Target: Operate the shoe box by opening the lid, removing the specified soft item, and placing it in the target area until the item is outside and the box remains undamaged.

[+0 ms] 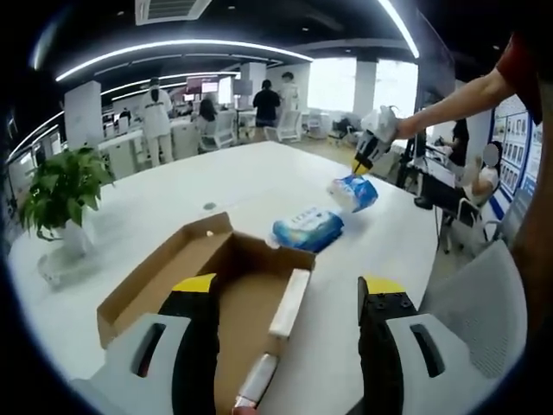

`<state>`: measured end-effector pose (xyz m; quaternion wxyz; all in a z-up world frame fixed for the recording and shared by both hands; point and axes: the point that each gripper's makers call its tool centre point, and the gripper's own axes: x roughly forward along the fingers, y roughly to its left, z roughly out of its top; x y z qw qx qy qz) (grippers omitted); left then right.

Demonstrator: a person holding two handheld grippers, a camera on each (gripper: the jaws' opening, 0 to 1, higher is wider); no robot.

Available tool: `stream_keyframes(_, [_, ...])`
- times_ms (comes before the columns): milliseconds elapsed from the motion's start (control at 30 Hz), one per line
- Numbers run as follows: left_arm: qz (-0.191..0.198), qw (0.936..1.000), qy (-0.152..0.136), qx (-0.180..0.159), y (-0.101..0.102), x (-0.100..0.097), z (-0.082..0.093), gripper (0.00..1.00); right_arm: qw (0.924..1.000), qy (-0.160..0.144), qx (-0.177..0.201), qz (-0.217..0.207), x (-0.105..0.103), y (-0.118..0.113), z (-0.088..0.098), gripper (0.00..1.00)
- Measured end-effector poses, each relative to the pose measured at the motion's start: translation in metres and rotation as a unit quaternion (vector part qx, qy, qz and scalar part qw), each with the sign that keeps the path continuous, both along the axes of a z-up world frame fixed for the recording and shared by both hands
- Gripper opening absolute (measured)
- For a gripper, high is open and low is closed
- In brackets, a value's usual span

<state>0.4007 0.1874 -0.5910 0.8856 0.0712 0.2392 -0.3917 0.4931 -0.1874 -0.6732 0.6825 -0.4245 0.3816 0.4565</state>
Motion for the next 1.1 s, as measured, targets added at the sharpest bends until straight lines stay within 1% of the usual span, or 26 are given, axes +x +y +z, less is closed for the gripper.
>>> stream_keyframes(100, [0.006,1.0,0.0,0.002,0.004,-0.001,0.0,0.64,0.9998,0.008,-0.012,0.009,0.001,-0.002,-0.011,0.0])
stream_keyframes(200, [0.014,0.9999,0.0,0.004,0.008,-0.001,0.001,0.64,0.9997,0.014,-0.017,0.014,0.003,-0.001,-0.019,0.0])
stream_keyframes(400, [0.026,0.9996,0.003,0.006,0.017,-0.002,-0.001,0.64,0.9993,0.021,-0.02,0.022,0.008,0.006,-0.031,0.0])
stream_keyframes(867, [0.039,0.9992,0.007,0.008,0.024,-0.005,-0.004,0.64,0.9984,0.029,-0.033,0.036,0.015,0.013,-0.047,0.0])
stream_keyframes(1100, [0.043,0.999,0.009,0.009,0.026,-0.007,-0.005,0.64,0.9983,0.031,-0.036,0.035,0.019,0.014,-0.052,0.0])
